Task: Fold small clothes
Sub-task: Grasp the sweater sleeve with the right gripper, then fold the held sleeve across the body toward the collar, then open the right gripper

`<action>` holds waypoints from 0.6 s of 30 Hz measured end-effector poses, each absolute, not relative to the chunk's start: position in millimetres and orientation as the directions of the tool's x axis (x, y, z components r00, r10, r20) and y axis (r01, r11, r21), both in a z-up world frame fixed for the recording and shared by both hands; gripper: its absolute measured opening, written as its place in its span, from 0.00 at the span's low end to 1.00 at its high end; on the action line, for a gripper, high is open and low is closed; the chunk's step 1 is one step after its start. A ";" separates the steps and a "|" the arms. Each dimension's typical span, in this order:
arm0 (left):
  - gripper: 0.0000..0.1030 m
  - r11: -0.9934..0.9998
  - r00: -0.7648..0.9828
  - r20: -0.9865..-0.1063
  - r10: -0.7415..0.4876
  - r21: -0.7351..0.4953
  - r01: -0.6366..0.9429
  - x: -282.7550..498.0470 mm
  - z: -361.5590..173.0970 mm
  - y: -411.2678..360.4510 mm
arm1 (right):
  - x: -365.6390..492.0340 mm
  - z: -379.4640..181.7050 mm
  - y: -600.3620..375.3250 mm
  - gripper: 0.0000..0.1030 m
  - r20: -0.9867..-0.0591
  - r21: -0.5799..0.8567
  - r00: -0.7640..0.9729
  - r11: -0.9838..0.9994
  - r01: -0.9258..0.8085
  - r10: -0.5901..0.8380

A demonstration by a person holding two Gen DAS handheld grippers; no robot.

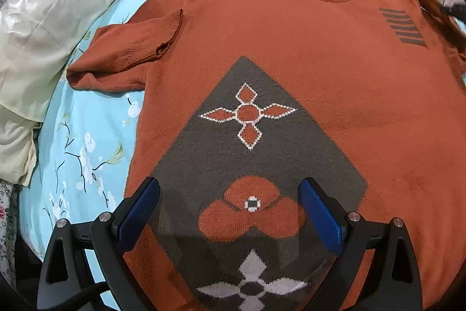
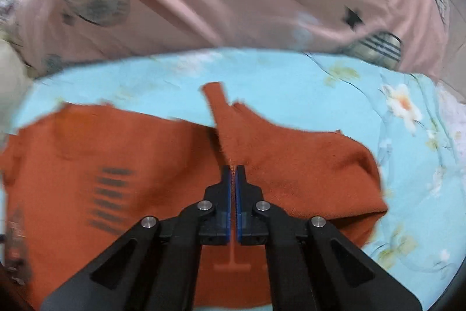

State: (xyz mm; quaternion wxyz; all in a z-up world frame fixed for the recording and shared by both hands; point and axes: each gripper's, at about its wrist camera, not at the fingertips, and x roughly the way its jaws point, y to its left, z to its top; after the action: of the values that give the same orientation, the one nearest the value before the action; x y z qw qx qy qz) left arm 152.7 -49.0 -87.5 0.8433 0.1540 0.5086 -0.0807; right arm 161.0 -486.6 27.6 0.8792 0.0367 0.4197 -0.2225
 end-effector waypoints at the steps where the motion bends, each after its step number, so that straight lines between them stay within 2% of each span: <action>1: 0.95 0.940 0.470 -0.882 0.017 0.175 0.294 151.5 -87.0 -48.3 | 164.9 30.0 -470.7 0.03 -0.755 -0.087 0.572 0.913 0.398 -0.322; 7: 0.95 0.948 0.495 -0.869 0.000 0.158 0.277 139.0 -74.6 -30.1 | 222.8 8.9 -354.2 0.03 -0.769 0.061 0.632 0.972 0.226 -0.099; 11: 0.95 0.961 0.493 -0.870 0.010 0.145 0.236 138.2 -72.8 -7.1 | 266.2 -22.2 -274.7 0.03 -0.790 0.137 0.611 0.985 0.100 0.048; 14: 0.95 0.969 0.485 -0.874 0.013 0.131 0.211 138.3 -72.9 6.7 | 285.3 -44.9 -234.8 0.03 -0.805 0.164 0.583 0.985 0.045 0.107; 18: 0.95 0.971 0.482 -0.876 0.007 0.122 0.208 139.2 -72.7 13.1 | 301.5 -79.3 -204.0 0.10 -0.846 0.220 0.499 0.976 0.001 0.190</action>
State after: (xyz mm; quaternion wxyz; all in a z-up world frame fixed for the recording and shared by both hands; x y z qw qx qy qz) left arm 139.2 13.1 -72.7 0.8542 0.1061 0.5056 -0.0587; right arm 301.5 -204.0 -79.3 0.8604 0.0959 0.4976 0.0547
